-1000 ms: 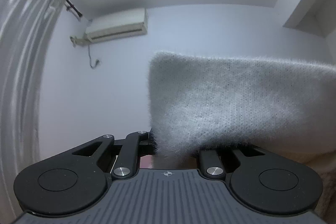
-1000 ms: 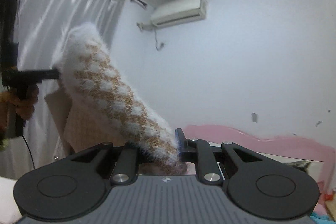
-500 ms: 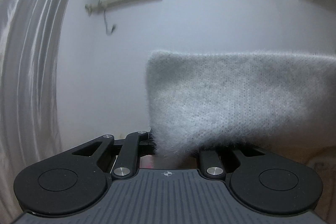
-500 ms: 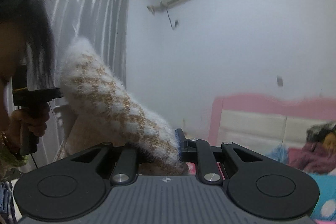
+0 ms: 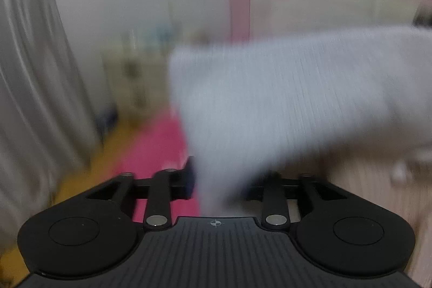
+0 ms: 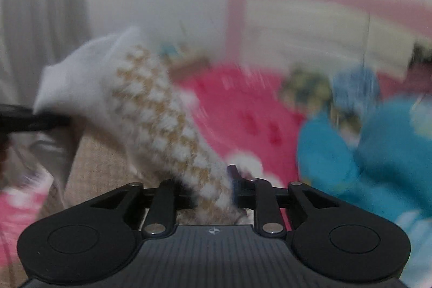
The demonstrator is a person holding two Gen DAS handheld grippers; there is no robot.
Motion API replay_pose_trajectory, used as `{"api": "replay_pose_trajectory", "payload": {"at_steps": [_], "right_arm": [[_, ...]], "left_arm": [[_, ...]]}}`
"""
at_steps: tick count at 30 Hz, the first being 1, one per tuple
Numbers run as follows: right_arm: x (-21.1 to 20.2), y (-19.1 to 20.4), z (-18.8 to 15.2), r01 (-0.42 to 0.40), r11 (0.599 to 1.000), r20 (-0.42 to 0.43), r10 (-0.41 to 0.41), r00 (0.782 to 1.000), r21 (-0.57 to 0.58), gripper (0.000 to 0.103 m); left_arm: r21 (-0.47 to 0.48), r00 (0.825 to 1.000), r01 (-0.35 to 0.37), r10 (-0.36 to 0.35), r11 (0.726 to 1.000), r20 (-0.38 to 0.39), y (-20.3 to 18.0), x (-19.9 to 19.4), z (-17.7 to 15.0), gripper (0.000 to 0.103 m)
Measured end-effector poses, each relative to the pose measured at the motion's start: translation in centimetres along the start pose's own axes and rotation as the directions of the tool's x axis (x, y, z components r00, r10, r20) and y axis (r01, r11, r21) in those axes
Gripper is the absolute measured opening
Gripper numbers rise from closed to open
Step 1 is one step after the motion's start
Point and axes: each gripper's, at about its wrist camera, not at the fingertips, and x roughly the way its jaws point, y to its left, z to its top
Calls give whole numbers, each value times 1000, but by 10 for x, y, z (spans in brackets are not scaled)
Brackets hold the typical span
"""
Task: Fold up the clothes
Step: 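Lift the cardigan with both grippers and shake it out above the bed, then open both grippers and release the cardigan flat onto the bed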
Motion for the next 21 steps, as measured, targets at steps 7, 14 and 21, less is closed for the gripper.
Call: {"api": "replay_pose_trajectory", "payload": {"at_steps": [7,14,21], "right_arm": [[94,-31,-67,73,978,-128,-49,991,193,61],[17,-58,-43,-8,979,42,-1,999,206,65],[-90,-55,-48,-180,962,175,145,974,205,67]], "left_arm": [[-98,977,54,-73,994,-200,15,80,-60,36],[-136,981,166,-178,977,-82,33,20,-64,44],[-195,962,249,-265,949,-63,55,-75,-92,44]]}}
